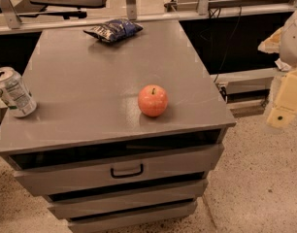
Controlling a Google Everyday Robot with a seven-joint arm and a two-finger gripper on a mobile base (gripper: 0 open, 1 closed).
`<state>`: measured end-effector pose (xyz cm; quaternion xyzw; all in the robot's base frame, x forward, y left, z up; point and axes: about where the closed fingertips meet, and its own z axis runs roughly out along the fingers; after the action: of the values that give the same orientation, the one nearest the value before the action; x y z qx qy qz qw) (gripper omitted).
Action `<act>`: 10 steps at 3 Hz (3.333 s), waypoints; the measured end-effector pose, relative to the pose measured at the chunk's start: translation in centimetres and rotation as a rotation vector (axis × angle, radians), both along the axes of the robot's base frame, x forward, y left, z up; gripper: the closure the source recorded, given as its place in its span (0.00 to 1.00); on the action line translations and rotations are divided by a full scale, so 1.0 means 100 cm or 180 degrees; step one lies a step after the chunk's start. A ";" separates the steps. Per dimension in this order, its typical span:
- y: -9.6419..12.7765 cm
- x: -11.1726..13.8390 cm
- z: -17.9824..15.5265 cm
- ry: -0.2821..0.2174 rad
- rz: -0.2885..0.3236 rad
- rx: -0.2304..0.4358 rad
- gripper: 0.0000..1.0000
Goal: Move apple near 7up can
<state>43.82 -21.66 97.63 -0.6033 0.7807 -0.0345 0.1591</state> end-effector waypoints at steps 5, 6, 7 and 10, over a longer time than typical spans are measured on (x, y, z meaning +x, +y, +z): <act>0.149 0.067 -0.092 -0.0119 0.0419 0.1280 0.00; 0.175 0.084 -0.106 -0.0216 0.0461 0.1543 0.00; 0.189 0.097 -0.117 -0.0218 0.0412 0.1785 0.00; 0.197 0.111 -0.122 -0.0066 0.0220 0.2386 0.61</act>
Offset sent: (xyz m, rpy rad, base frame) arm 0.0279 0.0619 -0.0529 0.2303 0.0238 0.0691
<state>54.90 -1.98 85.39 -0.5288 0.7167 0.2529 0.3778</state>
